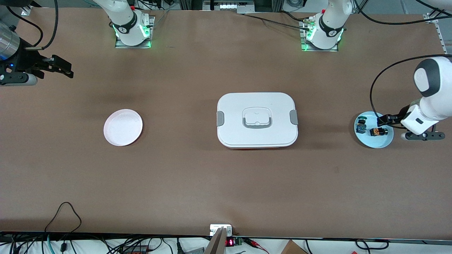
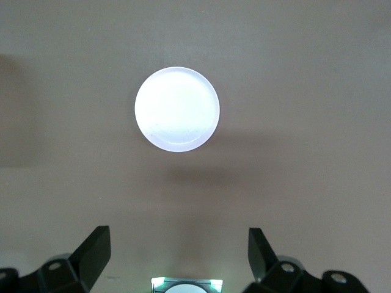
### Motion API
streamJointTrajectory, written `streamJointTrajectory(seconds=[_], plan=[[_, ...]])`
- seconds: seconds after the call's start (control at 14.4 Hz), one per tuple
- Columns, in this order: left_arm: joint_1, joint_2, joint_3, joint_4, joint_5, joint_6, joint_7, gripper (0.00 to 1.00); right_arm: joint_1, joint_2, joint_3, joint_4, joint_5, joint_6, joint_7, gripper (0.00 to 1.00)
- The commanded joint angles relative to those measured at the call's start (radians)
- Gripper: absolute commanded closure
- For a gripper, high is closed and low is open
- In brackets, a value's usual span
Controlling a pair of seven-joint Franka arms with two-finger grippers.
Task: Transfer orange switch to right arm and place
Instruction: 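Close the left gripper on the orange switch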
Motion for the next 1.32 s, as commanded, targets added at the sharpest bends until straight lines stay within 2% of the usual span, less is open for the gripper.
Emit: streamJointTrajectory(seconds=[0.0,0.14,0.28,0.49,1.11,1.25], plan=[[0.052,-0.036,-0.009,-0.119,0.011,0.156,0.022,0.0,-0.01,-0.001,0.006,-0.004,-0.012,-0.006,-0.006,0.0],[0.058,0.002,-0.009,-0.122,0.011,0.252,0.062,0.0,-0.01,-0.001,0.006,-0.004,-0.012,-0.006,-0.006,0.0],[0.081,0.033,-0.009,-0.107,0.011,0.275,0.088,0.0,-0.011,0.001,0.003,-0.004,-0.012,-0.006,-0.007,0.0],[0.13,0.08,-0.012,-0.1,0.011,0.287,0.093,0.0,-0.011,0.002,0.001,-0.001,-0.012,-0.005,-0.007,0.0],[0.138,0.122,-0.013,-0.084,0.006,0.292,0.105,0.0,-0.011,0.004,0.001,-0.004,-0.012,-0.009,-0.006,0.0],[0.143,0.139,-0.013,-0.09,0.006,0.33,0.113,0.0,-0.008,0.002,0.001,-0.004,-0.012,-0.009,-0.007,0.0]])
